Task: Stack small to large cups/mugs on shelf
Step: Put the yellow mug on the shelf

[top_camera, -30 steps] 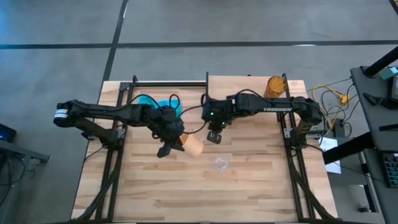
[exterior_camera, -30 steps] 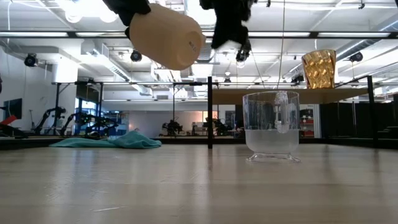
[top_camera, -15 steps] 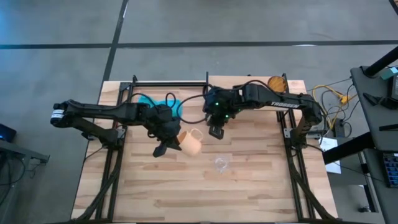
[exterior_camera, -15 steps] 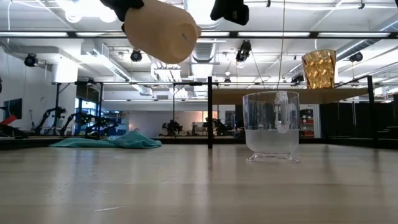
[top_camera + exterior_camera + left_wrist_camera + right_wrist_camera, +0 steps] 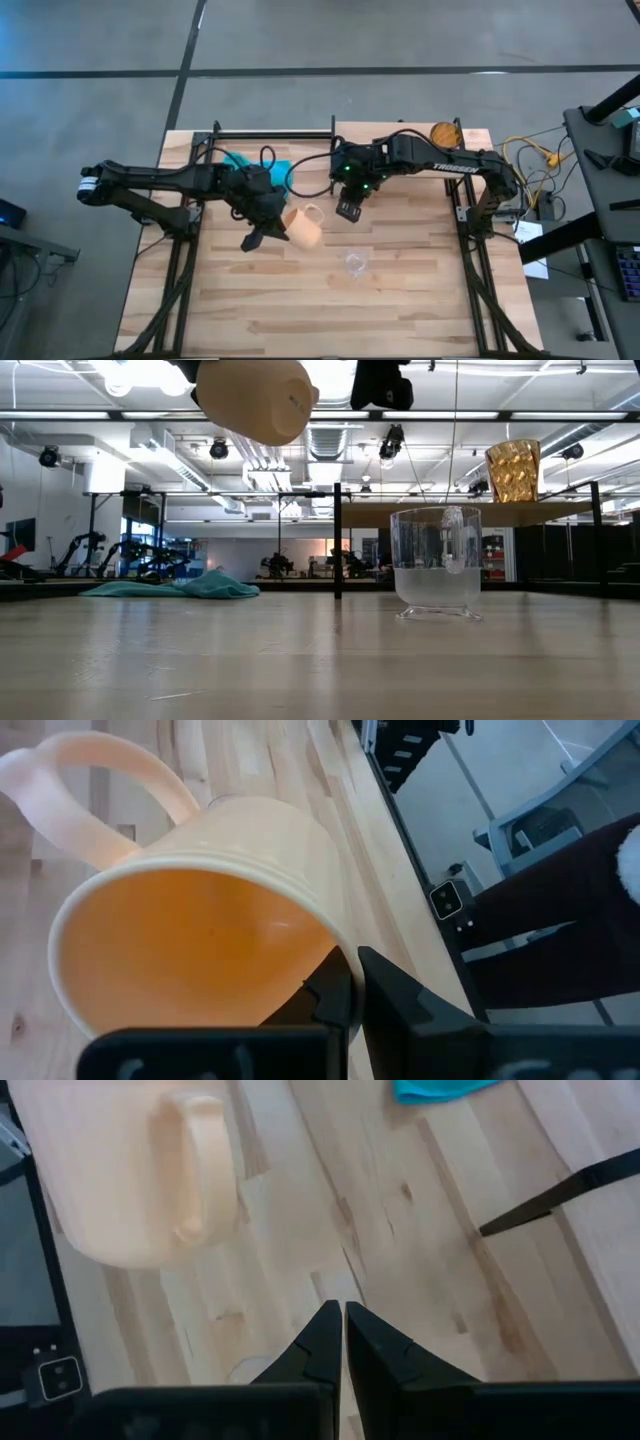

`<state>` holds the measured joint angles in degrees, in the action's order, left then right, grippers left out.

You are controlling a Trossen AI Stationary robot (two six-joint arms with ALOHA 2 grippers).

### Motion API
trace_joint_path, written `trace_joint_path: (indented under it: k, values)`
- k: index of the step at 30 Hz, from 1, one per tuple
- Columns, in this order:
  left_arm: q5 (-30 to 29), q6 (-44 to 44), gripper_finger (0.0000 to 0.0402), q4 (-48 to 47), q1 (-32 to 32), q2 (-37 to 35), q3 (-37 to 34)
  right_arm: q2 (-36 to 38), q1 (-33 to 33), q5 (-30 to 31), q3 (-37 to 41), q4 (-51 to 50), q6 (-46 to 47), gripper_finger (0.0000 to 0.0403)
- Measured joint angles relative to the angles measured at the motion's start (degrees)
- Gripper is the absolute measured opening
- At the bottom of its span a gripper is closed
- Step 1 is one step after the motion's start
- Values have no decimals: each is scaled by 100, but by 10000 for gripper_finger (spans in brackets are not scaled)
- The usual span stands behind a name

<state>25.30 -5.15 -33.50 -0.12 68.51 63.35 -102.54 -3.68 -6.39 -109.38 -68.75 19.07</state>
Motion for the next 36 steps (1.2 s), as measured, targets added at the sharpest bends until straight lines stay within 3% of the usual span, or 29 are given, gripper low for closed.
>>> trace_joint_path:
  k: [36]
  values:
    - [-133,-324,0,208,-4,-8,17,9,2,168,2,127,-7,13]
